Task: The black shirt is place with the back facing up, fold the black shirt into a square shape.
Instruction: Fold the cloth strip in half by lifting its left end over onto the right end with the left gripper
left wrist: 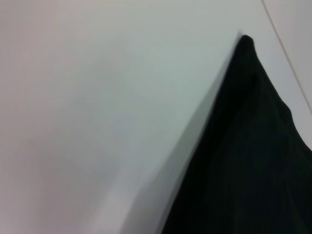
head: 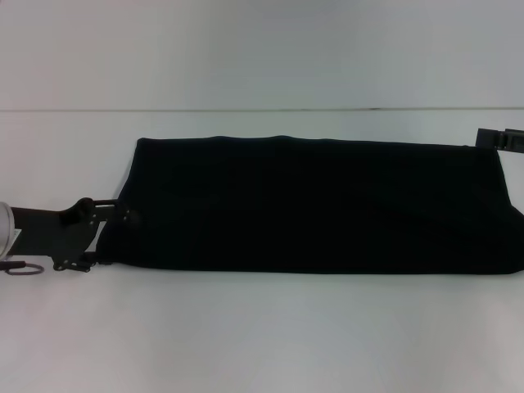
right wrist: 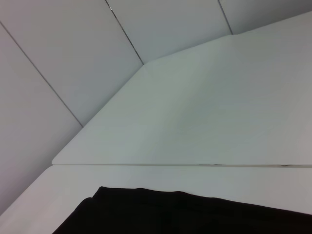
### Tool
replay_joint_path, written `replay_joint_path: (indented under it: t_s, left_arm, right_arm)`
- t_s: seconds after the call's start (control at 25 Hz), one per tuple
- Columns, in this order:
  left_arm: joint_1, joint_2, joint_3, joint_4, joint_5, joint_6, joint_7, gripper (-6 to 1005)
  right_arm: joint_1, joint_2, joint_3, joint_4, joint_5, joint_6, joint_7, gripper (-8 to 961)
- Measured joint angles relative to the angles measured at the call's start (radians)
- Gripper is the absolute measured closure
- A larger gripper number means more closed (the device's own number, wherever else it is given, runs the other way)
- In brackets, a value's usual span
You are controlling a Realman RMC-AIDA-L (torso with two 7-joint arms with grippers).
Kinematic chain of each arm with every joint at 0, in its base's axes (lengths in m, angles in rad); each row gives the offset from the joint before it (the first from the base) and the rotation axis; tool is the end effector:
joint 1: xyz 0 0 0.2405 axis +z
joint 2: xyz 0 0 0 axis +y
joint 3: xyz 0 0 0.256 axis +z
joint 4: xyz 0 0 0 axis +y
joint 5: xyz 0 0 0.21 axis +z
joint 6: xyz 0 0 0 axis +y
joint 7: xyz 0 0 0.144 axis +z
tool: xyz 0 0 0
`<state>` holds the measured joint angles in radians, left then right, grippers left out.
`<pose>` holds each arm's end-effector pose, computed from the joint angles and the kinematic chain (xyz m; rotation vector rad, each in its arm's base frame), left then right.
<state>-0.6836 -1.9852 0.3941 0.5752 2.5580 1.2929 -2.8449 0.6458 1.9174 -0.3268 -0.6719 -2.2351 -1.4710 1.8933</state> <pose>-0.3230 0.3732 0.0338 -1.5454 -2.3215 -0.4684 0.2958 0.3851 0.1040 -2.2708 1.2084 0.6720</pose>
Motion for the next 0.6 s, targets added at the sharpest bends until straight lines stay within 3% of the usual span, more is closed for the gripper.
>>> replay_joint_path:
  t_s: [0.12,0.32,0.6]
  left_arm:
    - [0.0,0.001,0.0,0.0,0.0,-0.003,0.022,120]
    - [-0.002,0.003,0.0,0.0,0.007,-0.008,0.077,318]
    - [0.003,0.003,0.0,-0.01,0.009,-0.031,0.1,489]
  right_arm:
    - [0.0,0.0,0.0,0.0,0.0,0.0,-0.003,22]
    - [0.0,0.0,0.0,0.0,0.0,0.0,-0.003,22]
    - [0.0,0.0,0.0,0.0,0.0,0.0,-0.005,22]
